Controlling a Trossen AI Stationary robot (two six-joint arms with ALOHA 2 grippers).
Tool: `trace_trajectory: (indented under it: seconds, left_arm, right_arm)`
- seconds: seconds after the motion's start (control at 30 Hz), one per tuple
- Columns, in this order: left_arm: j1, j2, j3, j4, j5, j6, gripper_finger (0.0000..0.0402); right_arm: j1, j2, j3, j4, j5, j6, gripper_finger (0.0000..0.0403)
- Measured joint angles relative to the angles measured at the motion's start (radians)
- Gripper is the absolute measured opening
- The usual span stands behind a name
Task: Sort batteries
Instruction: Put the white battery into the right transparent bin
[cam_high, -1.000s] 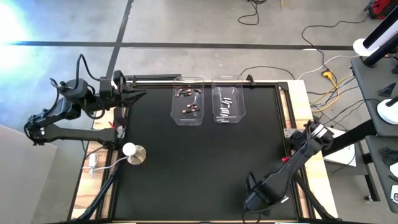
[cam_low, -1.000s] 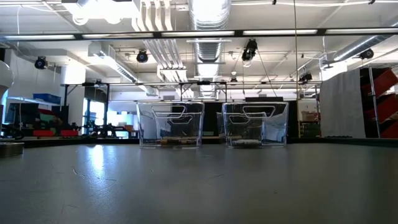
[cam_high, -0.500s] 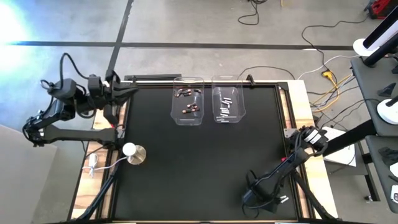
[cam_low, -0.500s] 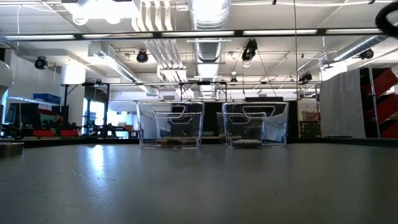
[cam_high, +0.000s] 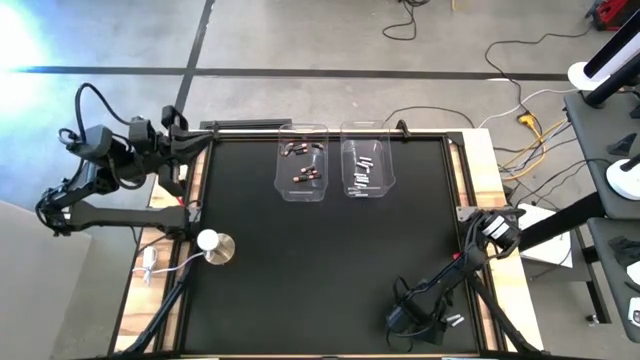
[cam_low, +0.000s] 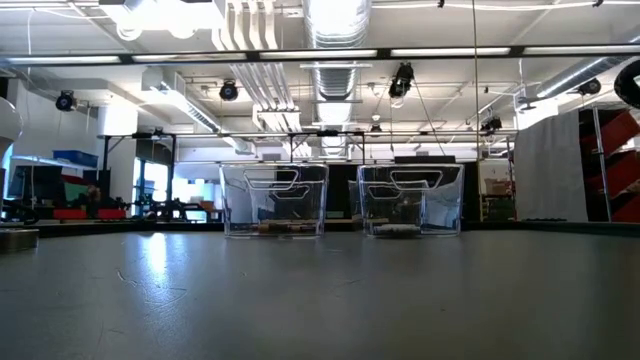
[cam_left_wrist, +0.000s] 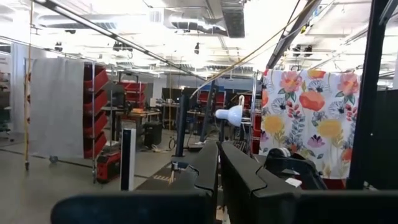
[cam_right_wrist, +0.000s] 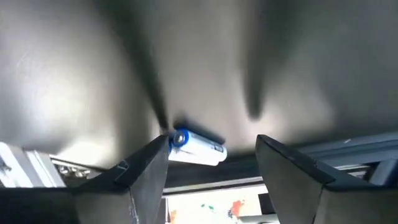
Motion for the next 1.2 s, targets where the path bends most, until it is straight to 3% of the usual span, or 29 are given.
trace_trajectory:
  seconds: [0.37, 0.77, 1.2]
  left_arm:
    - [0.0, 0.007, 0.0, 0.009, -0.023, 0.036, 0.0]
    - [0.0, -0.007, 0.0, 0.019, -0.069, 0.026, 0.0]
    - [0.0, -0.01, 0.0, 0.018, -0.136, 0.055, 0.0]
  right_arm:
    - [0.002, 0.044, -0.006, 0.003, -0.02, 0.006, 0.0189]
    - [0.008, 0.051, -0.049, 0.002, -0.025, 0.039, 0.0098]
    - [0.007, 0.053, -0.054, -0.061, 0.034, 0.074, 0.0035]
